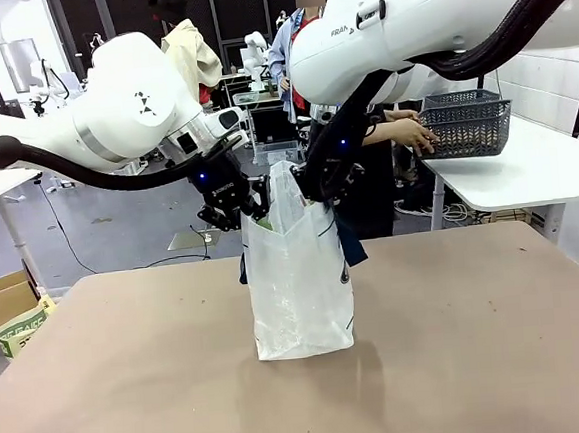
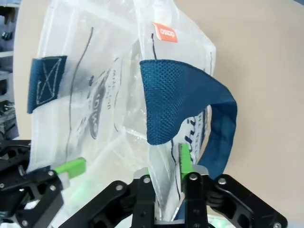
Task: Transfer purchased items from the store into the shopping bag.
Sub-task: Open the Reusable shopping bag in the center of the table.
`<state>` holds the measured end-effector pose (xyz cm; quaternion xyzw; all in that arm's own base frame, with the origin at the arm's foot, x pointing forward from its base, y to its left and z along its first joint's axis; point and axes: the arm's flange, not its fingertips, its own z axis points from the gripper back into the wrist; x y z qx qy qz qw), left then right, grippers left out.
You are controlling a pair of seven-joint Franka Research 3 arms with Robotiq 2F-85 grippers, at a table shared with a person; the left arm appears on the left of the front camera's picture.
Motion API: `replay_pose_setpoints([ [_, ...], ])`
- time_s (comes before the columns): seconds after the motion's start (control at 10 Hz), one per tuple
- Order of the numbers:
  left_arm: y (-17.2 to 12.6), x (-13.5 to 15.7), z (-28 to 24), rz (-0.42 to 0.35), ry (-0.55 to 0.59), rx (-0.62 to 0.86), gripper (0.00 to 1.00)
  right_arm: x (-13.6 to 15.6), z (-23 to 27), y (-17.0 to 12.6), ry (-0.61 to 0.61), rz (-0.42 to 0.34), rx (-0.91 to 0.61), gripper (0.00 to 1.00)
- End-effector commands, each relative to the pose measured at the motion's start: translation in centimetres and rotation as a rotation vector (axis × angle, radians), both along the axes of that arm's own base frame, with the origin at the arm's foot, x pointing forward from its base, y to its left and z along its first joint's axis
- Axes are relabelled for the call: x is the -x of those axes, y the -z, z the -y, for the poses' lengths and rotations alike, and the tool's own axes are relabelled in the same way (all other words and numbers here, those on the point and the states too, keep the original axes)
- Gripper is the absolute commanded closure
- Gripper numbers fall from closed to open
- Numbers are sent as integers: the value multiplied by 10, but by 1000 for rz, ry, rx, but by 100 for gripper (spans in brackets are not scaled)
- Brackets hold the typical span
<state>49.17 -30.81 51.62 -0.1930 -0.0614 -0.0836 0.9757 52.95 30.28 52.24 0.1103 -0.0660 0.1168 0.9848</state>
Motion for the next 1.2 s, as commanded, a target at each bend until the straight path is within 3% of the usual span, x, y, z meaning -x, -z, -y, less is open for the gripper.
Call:
replay_pose_setpoints([
  [0.0, 2, 9, -16, 17, -18, -53, 100, 5, 18, 4, 34, -29, 26, 100],
  [0.2, -3, 14, -37, 29, -6, -112, 100, 11, 40, 3, 48, 5, 82, 100],
  [0.4, -3, 17, -55, 12, 66, -255, 100, 19, 51, -6, 4, 112, 238, 100],
  [0.6, -9, 18, -68, 21, 135, -316, 100, 27, 52, -12, -13, 169, 288, 100],
  [1.1, -8, 14, -73, 148, 227, -233, 100, 42, 34, 6, -92, 141, 307, 100],
])
